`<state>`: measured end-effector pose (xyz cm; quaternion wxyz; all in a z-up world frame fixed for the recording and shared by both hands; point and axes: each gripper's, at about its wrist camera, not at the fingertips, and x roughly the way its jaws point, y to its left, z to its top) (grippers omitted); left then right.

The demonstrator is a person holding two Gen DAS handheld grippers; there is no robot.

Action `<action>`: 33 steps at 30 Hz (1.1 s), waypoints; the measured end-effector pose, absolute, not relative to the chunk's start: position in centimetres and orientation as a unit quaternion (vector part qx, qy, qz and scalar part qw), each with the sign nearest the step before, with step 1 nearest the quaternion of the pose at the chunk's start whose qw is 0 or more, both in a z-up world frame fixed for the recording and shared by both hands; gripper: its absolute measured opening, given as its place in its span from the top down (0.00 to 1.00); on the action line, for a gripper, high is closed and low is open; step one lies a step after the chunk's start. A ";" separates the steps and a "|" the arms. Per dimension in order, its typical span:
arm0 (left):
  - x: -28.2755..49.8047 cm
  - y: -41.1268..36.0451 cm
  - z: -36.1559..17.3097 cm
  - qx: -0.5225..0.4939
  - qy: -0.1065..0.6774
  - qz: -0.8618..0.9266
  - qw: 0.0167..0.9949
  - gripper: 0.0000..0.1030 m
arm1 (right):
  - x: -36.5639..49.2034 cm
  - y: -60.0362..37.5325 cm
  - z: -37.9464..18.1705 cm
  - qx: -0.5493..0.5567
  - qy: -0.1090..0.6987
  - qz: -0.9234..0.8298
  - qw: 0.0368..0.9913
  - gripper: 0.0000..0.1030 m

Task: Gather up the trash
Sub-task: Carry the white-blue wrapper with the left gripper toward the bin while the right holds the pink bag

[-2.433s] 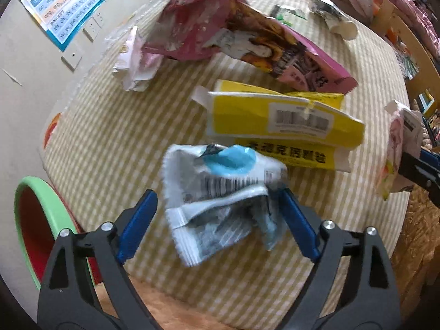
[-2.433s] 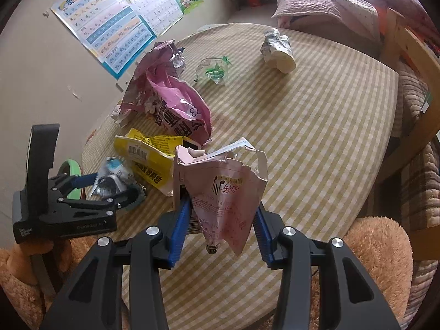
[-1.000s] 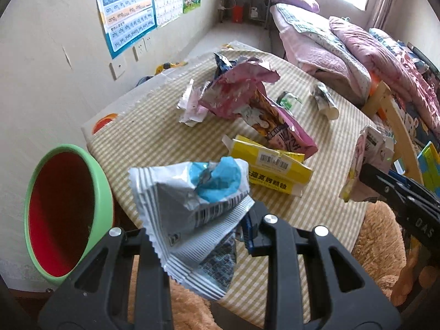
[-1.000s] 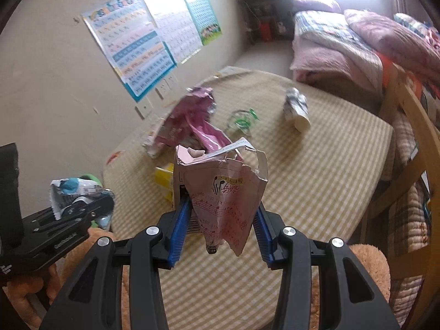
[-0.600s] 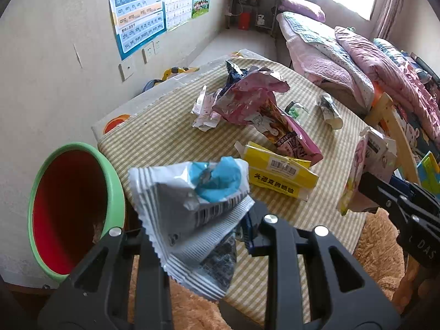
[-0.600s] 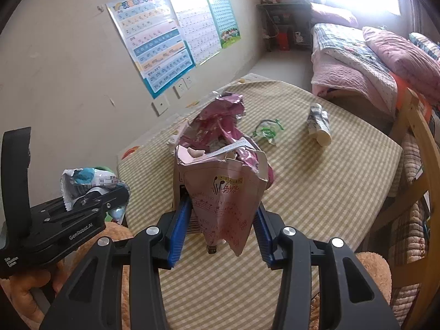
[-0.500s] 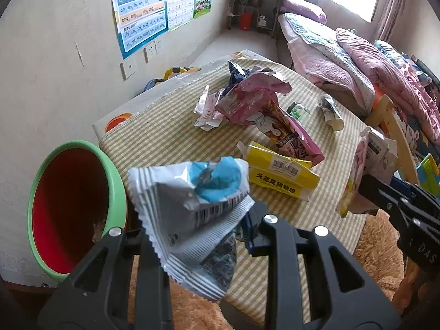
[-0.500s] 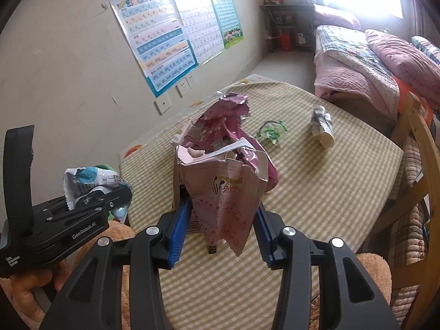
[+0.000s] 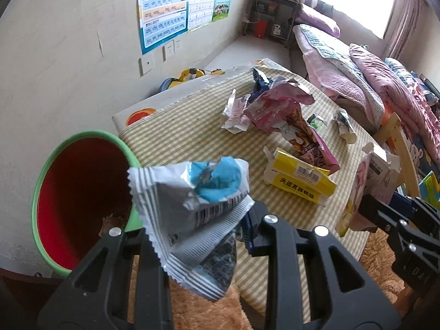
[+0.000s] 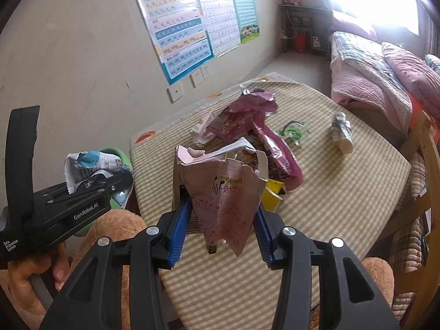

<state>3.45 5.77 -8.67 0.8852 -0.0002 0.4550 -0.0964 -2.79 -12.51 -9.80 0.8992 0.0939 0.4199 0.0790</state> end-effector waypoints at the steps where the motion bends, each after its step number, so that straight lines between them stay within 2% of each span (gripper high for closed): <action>1: 3.4 6.0 -8.7 -0.001 0.455 -0.095 0.885 0.74 | -2.8 -12.2 -9.8 0.091 0.421 0.081 0.899 0.58; 33: 3.3 19.1 -10.8 -0.066 0.460 0.030 0.885 0.73 | 0.8 -1.2 -9.3 0.011 0.432 0.174 0.885 0.58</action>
